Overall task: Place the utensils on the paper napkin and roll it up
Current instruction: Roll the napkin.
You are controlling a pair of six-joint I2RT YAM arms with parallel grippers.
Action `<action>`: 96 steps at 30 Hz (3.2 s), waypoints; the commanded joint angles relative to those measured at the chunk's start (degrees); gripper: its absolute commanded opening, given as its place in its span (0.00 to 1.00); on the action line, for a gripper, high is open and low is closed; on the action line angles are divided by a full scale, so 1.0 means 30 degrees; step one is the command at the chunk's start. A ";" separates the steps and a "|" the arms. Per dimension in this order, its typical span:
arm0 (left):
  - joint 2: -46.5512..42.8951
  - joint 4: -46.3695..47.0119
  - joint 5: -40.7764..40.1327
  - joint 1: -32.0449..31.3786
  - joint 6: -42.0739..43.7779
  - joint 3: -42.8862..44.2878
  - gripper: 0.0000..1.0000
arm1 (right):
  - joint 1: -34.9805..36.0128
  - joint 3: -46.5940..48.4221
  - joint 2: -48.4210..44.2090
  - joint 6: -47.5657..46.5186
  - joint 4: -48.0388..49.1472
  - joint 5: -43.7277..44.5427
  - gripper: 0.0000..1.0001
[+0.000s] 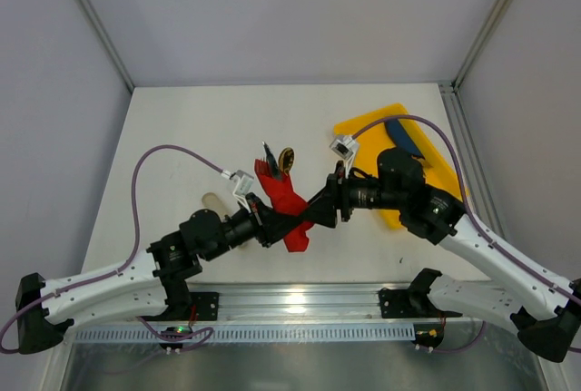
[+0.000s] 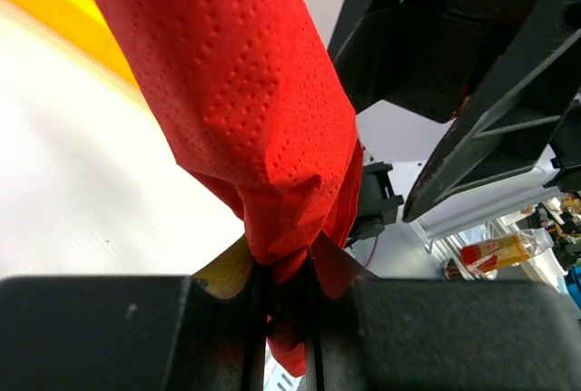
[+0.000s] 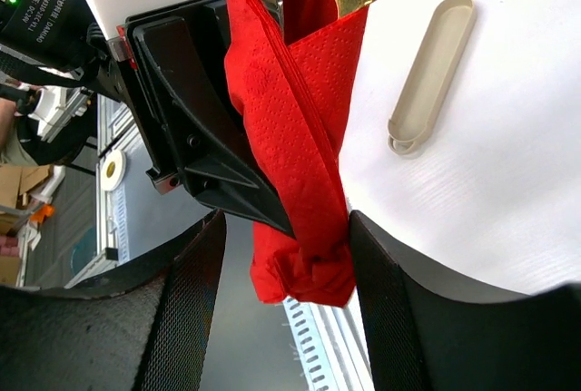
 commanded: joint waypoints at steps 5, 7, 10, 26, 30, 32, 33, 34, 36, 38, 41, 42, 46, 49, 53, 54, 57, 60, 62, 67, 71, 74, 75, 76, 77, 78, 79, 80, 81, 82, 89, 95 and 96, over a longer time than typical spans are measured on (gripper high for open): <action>-0.0200 0.0200 -0.1009 -0.0022 0.0775 0.1398 0.00 | 0.0142 0.1901 -0.0808 -0.1566 -0.2537 0.1440 0.61; -0.0200 -0.0152 -0.1185 -0.0022 0.0834 0.1457 0.00 | 0.0172 0.1990 -0.0926 -0.1713 -0.2743 0.1528 0.61; -0.0141 -0.0329 -0.1273 -0.0022 0.0863 0.1516 0.00 | 0.0376 0.2429 -0.0926 -0.2034 -0.3325 0.2052 0.62; -0.0083 -0.0739 -0.1508 -0.0022 0.0922 0.1750 0.00 | 0.1607 0.3838 -0.0692 -0.2566 -0.4065 0.1678 0.64; -0.0229 -0.0446 -0.1332 -0.0022 0.0863 0.1721 0.00 | 0.1754 0.2257 -0.0167 -0.1803 -0.2453 0.0974 0.64; -0.0433 -0.0388 -0.1215 -0.0022 0.0775 0.1605 0.00 | 0.1754 0.1614 -0.0018 -0.1539 -0.1692 0.0855 0.64; -0.0550 -0.0301 -0.1186 -0.0022 0.0717 0.1575 0.00 | 0.1754 0.1436 0.0040 -0.1509 -0.1486 0.0942 0.64; -0.0725 -0.0300 -0.1157 -0.0022 0.0717 0.1545 0.00 | 0.1754 0.1347 0.0128 -0.1422 -0.1136 0.1059 0.64; -0.0902 -0.0241 -0.1157 -0.0022 0.0600 0.1429 0.00 | 0.1754 0.1054 0.0129 -0.1187 -0.0666 0.0944 0.64; -0.1137 -0.0095 -0.1127 -0.0022 0.0484 0.1370 0.00 | 0.1754 0.0878 0.0187 -0.1128 -0.0167 0.1118 0.64; -0.1283 -0.0037 -0.0894 0.0007 0.0453 0.1340 0.00 | 0.1754 0.0819 0.0537 -0.1186 0.0097 0.1032 0.64; -0.1255 0.0022 -0.0806 -0.0022 0.0366 0.1340 0.00 | 0.1754 0.0790 0.0626 -0.1187 0.0330 0.0799 0.64; -0.1226 0.0461 -0.0541 -0.0022 0.0161 0.1194 0.00 | 0.1754 0.0847 0.0948 -0.1362 0.0860 0.0476 0.64; -0.1137 0.0579 -0.0395 -0.0022 0.0131 0.1194 0.00 | 0.1754 0.0994 0.1241 -0.1392 0.1328 0.0269 0.64; -0.1342 0.0609 -0.0366 -0.0022 0.0131 0.1136 0.00 | 0.1754 0.1141 0.1446 -0.1305 0.1504 0.0358 0.64; -0.1401 0.0638 -0.0394 0.0007 0.0102 0.1135 0.00 | 0.1754 0.1170 0.1505 -0.1246 0.1504 0.0386 0.64; -0.1693 0.0638 -0.0482 -0.0022 0.0073 0.1018 0.00 | 0.1754 0.0966 0.1535 -0.1128 0.1709 0.0386 0.64; -0.1987 0.0433 -0.0775 0.0007 0.0102 0.0988 0.00 | 0.1754 0.0760 0.1331 -0.1041 0.1681 0.0153 0.64; -0.2104 0.0258 -0.0950 -0.0022 0.0189 0.1018 0.00 | 0.1754 0.0585 0.1126 -0.0924 0.1564 0.0035 0.64; -0.2017 0.0257 -0.1039 -0.0022 0.0277 0.1047 0.00 | 0.1725 0.0496 0.0715 -0.0602 0.1211 -0.0403 0.64; -0.1724 0.0345 -0.0981 -0.0022 0.0365 0.1135 0.00 | 0.1842 0.0467 0.0540 -0.0366 0.1240 -0.0903 0.64; -0.1548 0.0520 -0.0775 -0.0022 0.0336 0.1135 0.00 | 0.1813 0.0496 0.0334 -0.0659 0.1299 -0.0524 0.64; -0.1519 0.0579 -0.0746 0.0007 0.0307 0.1135 0.00 | 0.1842 0.0583 0.0421 -0.0833 0.1299 -0.0348 0.64; -0.1518 0.0579 -0.0688 0.0007 0.0278 0.1164 0.00 | 0.1842 0.0758 0.0567 -0.0864 0.1328 -0.0027 0.64; -0.1489 0.0579 -0.0688 -0.0022 0.0277 0.1135 0.00 | 0.1842 0.0876 0.0684 -0.0864 0.1387 0.0005 0.64; -0.1518 0.0579 -0.0687 -0.0022 0.0277 0.1135 0.00 | 0.1842 0.0964 0.0859 -0.0835 0.1619 0.0006 0.64; -0.1576 0.0579 -0.0658 -0.0022 0.0248 0.1106 0.00 | 0.1842 0.1052 0.1238 -0.0777 0.1738 -0.0052 0.64; -0.1548 0.0608 -0.0629 -0.0022 0.0190 0.1077 0.00 | 0.1813 0.1169 0.1387 -0.0690 0.1971 -0.0082 0.64; -0.1548 0.0580 -0.0629 -0.0022 0.0161 0.1047 0.00 | 0.1842 0.1228 0.1679 -0.0660 0.2234 -0.0082 0.64; -0.1548 0.0579 -0.0571 -0.0022 0.0160 0.1076 0.00 | 0.1842 0.1432 0.1797 -0.0572 0.2353 -0.0140 0.64; -0.1431 0.0813 -0.0307 0.0007 0.0131 0.1047 0.00 | 0.1842 0.1902 0.2647 -0.0572 0.3085 -0.0404 0.63; -0.1489 0.0873 -0.0160 -0.0022 0.0102 0.0930 0.00 | 0.1813 0.2020 0.2795 0.0072 0.4371 -0.0637 0.60; -0.1547 0.0843 -0.0160 0.0007 0.0102 0.0901 0.00 | 0.1842 0.1991 0.2766 0.0421 0.4666 -0.0784 0.59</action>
